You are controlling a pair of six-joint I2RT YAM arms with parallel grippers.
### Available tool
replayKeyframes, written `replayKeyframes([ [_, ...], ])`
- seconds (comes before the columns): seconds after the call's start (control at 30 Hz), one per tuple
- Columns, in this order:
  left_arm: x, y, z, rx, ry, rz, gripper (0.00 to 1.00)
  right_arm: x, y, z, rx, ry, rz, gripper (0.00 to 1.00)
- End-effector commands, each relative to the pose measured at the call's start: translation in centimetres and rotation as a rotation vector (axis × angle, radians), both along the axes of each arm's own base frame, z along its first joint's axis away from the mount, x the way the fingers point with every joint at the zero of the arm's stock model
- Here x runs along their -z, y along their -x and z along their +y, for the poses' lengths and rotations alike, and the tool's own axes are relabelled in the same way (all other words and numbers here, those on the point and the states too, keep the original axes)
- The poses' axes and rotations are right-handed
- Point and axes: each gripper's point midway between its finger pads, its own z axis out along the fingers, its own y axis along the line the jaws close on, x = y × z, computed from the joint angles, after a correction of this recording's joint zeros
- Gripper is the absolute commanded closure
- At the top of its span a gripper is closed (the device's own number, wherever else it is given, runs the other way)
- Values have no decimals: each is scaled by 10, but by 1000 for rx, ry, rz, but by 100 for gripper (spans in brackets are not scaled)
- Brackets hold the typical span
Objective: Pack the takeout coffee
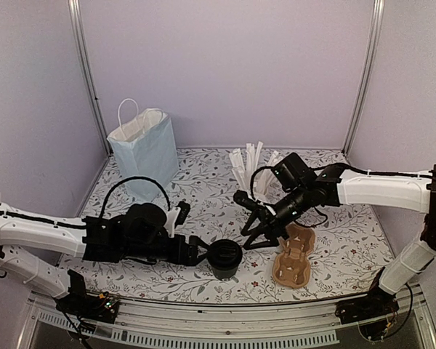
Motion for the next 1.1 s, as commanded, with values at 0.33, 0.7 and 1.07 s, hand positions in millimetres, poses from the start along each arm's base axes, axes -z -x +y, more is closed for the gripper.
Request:
replayKeyframes([
  [0.33, -10, 29, -5, -17, 365, 191, 36, 8, -1, 34, -166, 142, -459, 27],
  [0.7, 2, 26, -11, 0, 320, 204, 74, 21, 5, 51, -207, 151, -462, 24],
  [1.07, 5, 18, -14, 9, 325, 215, 75, 33, 11, 53, -235, 163, -420, 25],
])
